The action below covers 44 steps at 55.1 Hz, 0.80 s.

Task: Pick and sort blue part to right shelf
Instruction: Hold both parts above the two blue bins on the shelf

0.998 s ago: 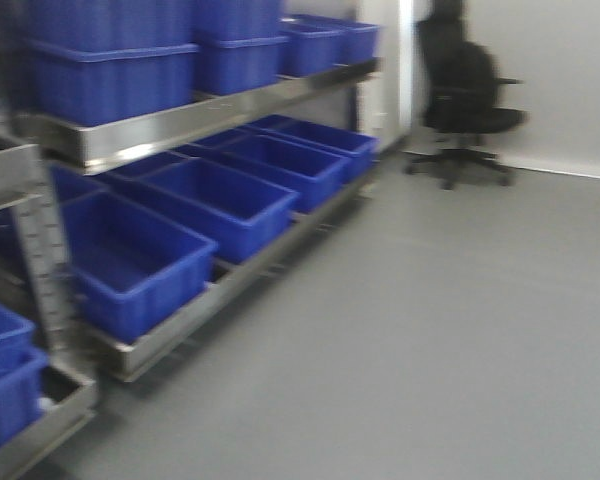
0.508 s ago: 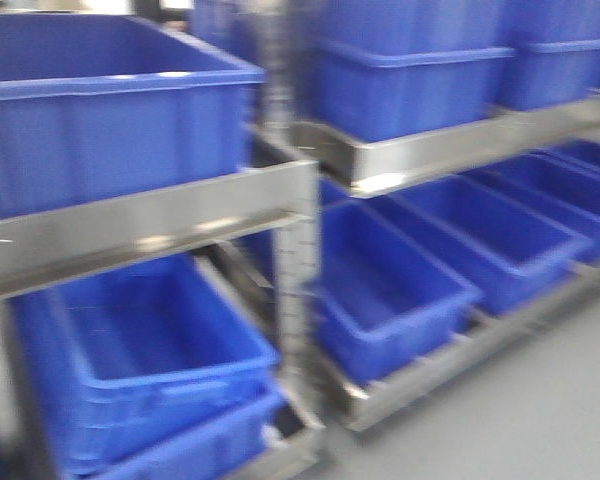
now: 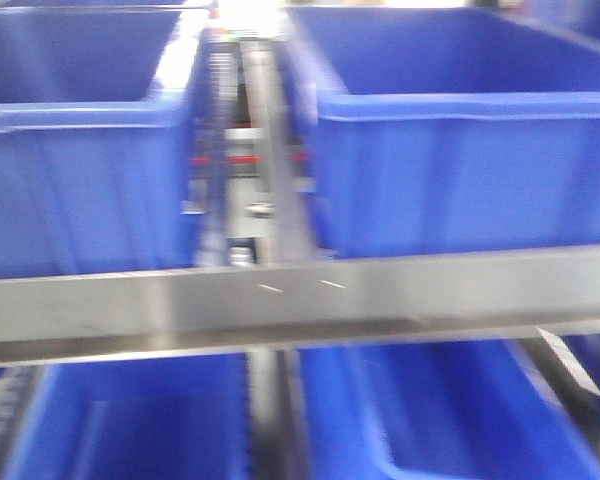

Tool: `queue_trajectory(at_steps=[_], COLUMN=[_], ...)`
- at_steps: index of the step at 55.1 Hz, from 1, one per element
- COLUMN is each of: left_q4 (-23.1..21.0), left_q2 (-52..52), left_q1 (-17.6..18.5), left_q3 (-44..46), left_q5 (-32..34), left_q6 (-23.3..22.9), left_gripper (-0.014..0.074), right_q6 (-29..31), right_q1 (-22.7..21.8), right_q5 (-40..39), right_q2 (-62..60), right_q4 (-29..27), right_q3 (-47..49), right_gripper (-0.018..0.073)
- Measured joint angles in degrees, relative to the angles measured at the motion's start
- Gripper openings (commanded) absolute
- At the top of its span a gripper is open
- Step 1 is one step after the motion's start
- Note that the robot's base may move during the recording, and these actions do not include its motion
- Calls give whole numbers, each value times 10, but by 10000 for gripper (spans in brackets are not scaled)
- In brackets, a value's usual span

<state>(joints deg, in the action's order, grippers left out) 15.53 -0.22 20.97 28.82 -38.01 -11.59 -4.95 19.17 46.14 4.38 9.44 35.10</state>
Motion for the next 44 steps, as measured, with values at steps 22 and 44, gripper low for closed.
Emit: queue_trajectory(at_steps=[22,44], left_q4=[0,0], left_q2=[0,0], left_q1=[0,0], left_q3=[0,0], left_q5=[0,0], left_q6=[0,0], left_gripper=[321,321], right_q6=[0,0], right_q1=[0,0], right_q5=[0,0], right_q2=[0,0], right_q4=[0,0], right_q3=[0,0], right_gripper=[300,300])
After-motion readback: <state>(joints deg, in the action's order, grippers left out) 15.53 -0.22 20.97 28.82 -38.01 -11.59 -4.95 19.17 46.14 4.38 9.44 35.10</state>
